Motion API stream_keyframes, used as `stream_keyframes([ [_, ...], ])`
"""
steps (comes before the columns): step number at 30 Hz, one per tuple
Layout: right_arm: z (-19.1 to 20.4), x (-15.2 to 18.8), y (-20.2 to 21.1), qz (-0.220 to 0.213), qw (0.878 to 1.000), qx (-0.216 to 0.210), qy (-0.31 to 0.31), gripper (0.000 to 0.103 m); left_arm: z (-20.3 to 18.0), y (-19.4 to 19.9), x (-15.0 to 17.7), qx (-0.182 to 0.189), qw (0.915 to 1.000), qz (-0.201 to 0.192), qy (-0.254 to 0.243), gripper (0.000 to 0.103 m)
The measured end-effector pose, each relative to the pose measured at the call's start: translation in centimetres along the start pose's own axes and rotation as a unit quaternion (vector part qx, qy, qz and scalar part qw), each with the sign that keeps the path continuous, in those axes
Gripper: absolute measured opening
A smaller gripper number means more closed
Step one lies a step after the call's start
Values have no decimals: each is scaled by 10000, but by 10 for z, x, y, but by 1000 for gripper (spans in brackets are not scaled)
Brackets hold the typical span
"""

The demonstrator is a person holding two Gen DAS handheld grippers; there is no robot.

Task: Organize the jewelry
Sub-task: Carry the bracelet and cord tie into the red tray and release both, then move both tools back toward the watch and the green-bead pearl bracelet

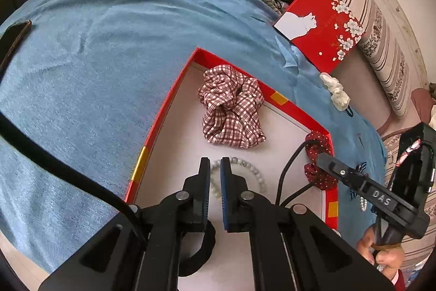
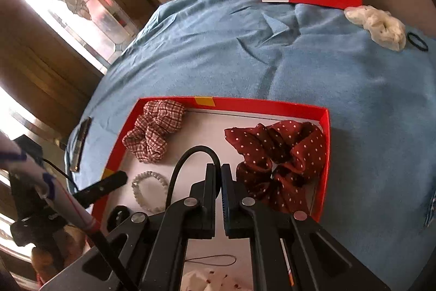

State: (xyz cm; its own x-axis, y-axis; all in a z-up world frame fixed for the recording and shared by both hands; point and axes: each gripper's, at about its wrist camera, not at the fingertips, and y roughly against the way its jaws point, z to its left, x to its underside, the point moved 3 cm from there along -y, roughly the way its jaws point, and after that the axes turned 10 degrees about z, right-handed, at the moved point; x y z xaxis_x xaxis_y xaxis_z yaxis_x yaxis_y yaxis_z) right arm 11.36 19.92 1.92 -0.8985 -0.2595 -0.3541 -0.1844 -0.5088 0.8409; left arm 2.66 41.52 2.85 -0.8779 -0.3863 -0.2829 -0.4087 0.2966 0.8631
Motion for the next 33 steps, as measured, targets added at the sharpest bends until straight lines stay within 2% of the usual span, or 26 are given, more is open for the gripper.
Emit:
stream_keyframes([
  [2, 1, -1, 0, -52, 9998, 176, 85, 6, -2, 3, 0, 6, 10000, -39, -35, 9],
  [3, 1, -2, 1, -64, 9997, 223, 100, 12, -4, 6, 0, 19, 10000, -73, -56, 12],
  [4, 1, -3, 1, -64, 9996, 234, 107, 25, -6, 9, 1, 15, 9999, -113, -69, 19],
  [5, 1, -3, 3, -76, 9997, 214, 116, 32, -8, 12, 2, 9, 9998, -160, -84, 23],
  [6, 1, -3, 6, -110, 9996, 218, 129, 40, -9, 16, 2, -22, 9997, -203, -104, 24],
  [7, 2, -2, 12, -176, 9994, 237, 163, 42, -11, 17, 2, -54, 9997, -229, -120, 26],
  [12, -2, 7, 43, -400, 9983, 305, 292, 42, -28, 35, 11, -446, 9976, -431, -321, 30],
  [19, -54, 49, 107, -691, 9952, 656, 210, 46, -81, 61, 35, -809, 9886, -749, -1027, 44],
  [23, -114, 89, 151, -832, 9919, 945, -177, 46, -125, 64, 53, -940, 9792, -844, -1590, 52],
  [26, -163, 120, 184, -949, 9864, 1212, -573, 47, -160, 58, 66, -980, 9715, -817, -1999, 53],
  [33, -257, 177, 231, -1081, 9701, 1534, -1541, 48, -222, 27, 93, -684, 9670, -428, -2414, 53],
])
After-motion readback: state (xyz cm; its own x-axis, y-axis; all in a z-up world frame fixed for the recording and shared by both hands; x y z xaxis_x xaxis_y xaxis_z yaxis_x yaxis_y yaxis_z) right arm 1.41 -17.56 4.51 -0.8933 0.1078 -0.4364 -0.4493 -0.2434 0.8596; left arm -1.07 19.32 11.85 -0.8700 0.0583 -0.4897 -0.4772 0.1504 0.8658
